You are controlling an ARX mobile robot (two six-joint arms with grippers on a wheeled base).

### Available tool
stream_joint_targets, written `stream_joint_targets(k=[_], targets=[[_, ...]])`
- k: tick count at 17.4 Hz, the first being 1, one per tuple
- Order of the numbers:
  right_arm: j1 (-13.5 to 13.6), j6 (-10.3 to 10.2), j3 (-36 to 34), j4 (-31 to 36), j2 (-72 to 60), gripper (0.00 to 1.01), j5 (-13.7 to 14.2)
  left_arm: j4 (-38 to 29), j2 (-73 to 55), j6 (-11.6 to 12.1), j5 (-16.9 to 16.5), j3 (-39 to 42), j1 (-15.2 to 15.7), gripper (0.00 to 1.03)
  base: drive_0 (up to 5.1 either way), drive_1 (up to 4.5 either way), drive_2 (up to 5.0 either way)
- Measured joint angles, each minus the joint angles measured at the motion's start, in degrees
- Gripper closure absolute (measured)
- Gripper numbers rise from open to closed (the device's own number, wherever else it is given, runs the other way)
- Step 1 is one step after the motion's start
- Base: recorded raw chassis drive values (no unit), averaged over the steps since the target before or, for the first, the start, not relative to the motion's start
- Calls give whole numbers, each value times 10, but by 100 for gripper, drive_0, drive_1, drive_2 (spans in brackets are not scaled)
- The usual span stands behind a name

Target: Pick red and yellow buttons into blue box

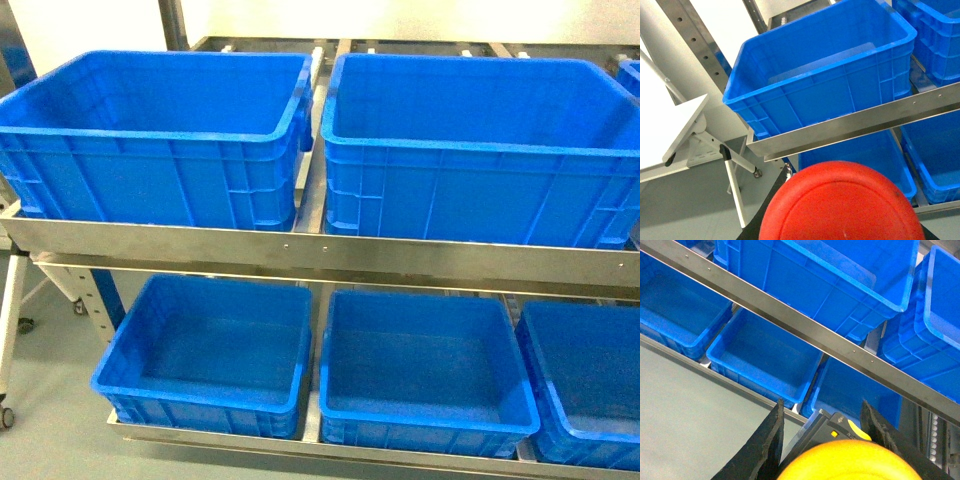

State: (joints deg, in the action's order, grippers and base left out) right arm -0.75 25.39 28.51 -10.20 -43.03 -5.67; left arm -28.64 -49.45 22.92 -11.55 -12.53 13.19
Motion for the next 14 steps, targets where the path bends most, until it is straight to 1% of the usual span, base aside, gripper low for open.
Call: stream_joint_targets(k=[1, 3, 14], targets=[[0, 0, 0, 0, 0, 62, 0, 0, 0, 0, 0, 0, 0, 78, 0, 0, 0], [0, 0, 0, 0, 1, 62, -2, 0, 1, 0, 2, 0, 0, 78, 259, 174, -429], [1, 0, 0, 2, 0, 62, 0, 0, -2, 0, 0, 0, 0, 78, 251, 224, -512]])
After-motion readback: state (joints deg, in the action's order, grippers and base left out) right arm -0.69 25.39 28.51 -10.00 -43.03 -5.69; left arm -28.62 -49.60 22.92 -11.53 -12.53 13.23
